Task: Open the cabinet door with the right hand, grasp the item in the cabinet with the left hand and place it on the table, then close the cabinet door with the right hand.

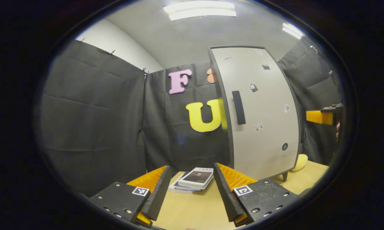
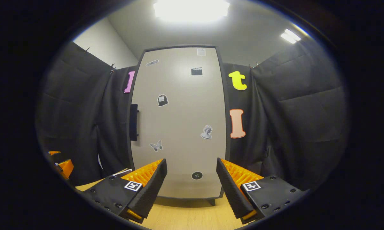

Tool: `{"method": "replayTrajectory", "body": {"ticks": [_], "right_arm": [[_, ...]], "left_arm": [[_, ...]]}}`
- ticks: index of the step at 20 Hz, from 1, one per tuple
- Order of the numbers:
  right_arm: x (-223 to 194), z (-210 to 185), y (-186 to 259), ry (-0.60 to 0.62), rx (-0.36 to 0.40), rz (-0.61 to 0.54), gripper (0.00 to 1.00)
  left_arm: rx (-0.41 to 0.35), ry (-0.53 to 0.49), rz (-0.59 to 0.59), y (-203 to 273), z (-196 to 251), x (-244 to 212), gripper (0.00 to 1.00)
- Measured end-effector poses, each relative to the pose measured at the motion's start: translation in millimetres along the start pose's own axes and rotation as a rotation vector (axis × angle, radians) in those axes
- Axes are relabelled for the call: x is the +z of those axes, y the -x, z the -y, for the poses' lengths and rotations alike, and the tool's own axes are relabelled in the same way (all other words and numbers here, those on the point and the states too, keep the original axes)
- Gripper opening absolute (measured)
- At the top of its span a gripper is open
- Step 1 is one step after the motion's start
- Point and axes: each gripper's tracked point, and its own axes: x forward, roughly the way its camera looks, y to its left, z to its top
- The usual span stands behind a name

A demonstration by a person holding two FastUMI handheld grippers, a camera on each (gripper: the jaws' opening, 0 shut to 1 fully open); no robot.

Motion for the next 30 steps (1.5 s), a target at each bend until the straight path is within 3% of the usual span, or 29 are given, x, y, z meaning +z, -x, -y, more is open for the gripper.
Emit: {"method": "replayTrajectory", "body": {"ticks": [13, 30], "right_arm": [[47.5, -85.6, -69.5, -0.038, 0.114, 0.044, 0.96], [49.9, -177.1, -139.3, -0.009, 0.197, -0.006, 0.94]], "left_arm": [[0.104, -0.016, -0.036, 15.2, -75.0, -20.7, 0.8], [0.215, -0.009, -0.079, 26.2, -150.5, -52.1, 0.8]]}}
